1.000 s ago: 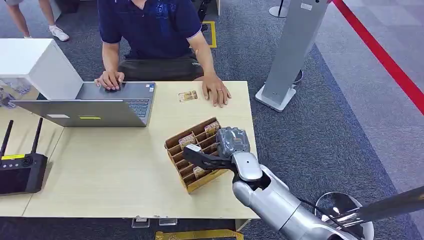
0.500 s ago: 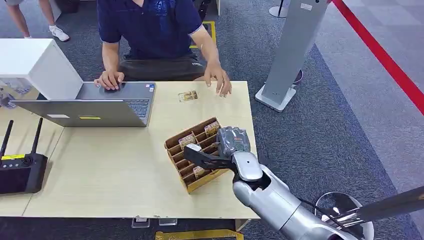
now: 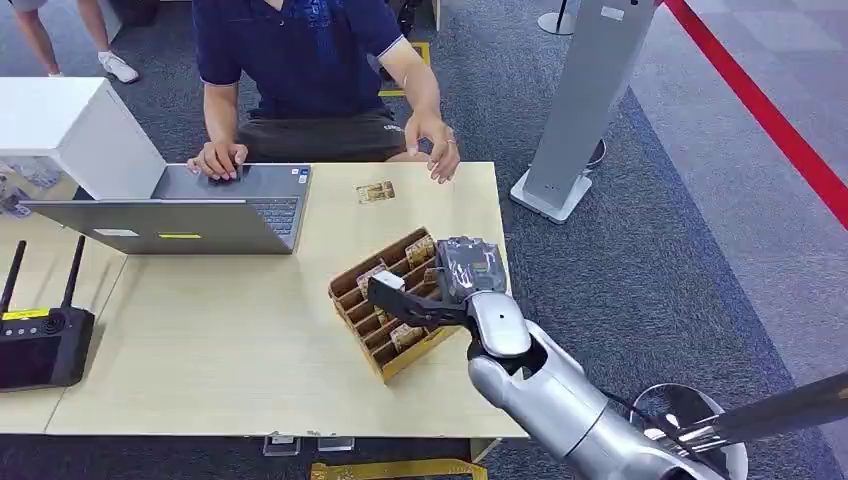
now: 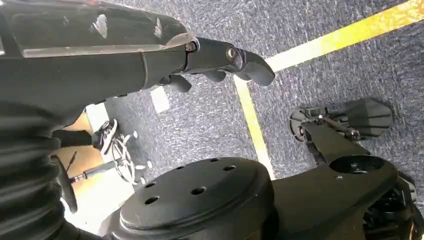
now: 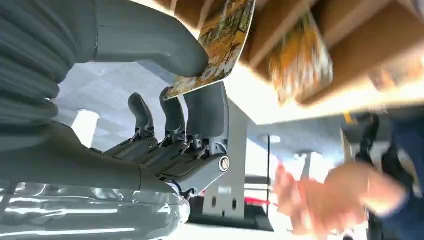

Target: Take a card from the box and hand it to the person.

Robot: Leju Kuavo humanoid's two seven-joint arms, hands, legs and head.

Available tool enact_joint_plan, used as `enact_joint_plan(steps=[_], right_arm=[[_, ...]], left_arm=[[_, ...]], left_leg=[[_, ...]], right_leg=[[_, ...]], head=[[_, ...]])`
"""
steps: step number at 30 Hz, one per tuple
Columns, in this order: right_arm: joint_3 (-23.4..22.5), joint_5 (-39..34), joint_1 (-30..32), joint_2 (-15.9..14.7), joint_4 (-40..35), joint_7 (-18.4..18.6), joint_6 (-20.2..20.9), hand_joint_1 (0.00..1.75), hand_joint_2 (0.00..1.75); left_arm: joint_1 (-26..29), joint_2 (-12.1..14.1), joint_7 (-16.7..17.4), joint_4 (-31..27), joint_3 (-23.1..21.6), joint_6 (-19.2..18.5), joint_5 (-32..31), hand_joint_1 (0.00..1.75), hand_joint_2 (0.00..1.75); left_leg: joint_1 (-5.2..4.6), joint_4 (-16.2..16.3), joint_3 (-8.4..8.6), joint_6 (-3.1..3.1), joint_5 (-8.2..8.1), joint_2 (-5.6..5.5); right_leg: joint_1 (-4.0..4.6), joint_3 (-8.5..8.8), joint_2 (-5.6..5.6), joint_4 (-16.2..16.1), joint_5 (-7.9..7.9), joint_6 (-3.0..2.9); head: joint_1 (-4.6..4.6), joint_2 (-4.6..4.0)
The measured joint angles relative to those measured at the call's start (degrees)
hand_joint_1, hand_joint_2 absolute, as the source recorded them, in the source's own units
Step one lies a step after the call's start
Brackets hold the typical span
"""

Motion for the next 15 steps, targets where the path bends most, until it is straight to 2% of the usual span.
enact_joint_plan(steps=[8, 15], right_arm=[[-1.44, -7.71, -5.47, -0.57, -4.63, -0.04, -1.66, 1.29, 1.75], [-1.33, -11.72, -8.33, -0.31, -3.34, -1.6, -4.2, 1.29, 1.75]], left_arm=[[0.0, 0.0, 0.0, 0.0, 0.0, 0.46, 0.0, 0.0, 1.75], [-0.03, 0.0, 0.0, 0.0, -0.02, 0.48, -0.02, 0.0, 1.75]], left_leg=[[0.0, 0.0, 0.02, 0.0, 0.01, 0.01], [0.0, 0.0, -0.01, 0.0, 0.01, 0.0]], right_leg=[[0.0, 0.02, 0.01, 0.0, 0.01, -0.01], [0.0, 0.02, 0.0, 0.0, 0.01, -0.01]], head=[[0.0, 0.0], [0.0, 0.0]])
